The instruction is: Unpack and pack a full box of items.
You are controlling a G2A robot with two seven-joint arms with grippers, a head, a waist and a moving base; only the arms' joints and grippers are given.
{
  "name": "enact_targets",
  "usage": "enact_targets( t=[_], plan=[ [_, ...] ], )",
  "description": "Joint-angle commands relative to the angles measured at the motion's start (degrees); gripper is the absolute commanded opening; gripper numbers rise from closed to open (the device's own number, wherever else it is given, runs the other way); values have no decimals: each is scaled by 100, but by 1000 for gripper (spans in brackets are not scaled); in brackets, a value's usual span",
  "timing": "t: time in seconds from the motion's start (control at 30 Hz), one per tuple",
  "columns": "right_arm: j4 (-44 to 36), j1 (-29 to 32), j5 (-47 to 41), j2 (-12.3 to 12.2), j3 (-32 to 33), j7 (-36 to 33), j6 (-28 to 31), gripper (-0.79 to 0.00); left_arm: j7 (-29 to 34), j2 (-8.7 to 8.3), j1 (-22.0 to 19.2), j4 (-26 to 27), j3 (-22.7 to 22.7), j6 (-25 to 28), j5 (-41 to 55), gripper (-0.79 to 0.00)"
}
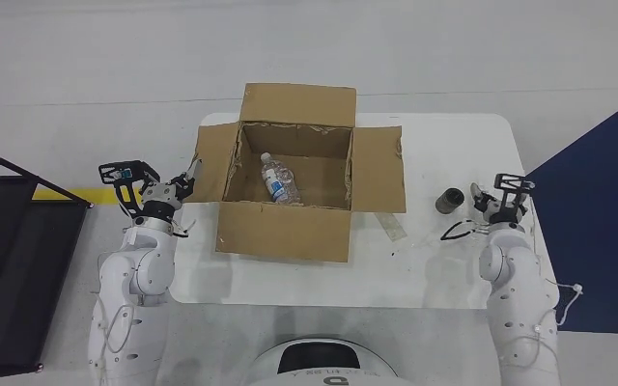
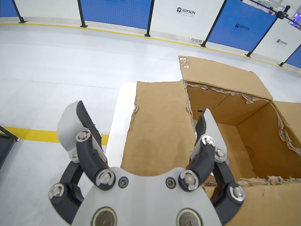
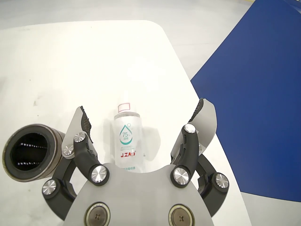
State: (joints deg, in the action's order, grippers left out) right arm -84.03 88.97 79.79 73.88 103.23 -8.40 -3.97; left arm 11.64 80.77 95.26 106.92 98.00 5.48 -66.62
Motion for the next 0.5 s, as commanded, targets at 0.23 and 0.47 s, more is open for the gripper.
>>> enact_targets(
  t=[0.23, 0.47],
  plan=[
    [-919, 325, -936, 42, 132, -423, 34, 0, 0, 0, 0, 0, 0, 0, 0, 0],
    [-1243, 401, -843, 60, 47, -708, -297, 0, 0, 0, 0, 0, 0, 0, 0, 0]
  ],
)
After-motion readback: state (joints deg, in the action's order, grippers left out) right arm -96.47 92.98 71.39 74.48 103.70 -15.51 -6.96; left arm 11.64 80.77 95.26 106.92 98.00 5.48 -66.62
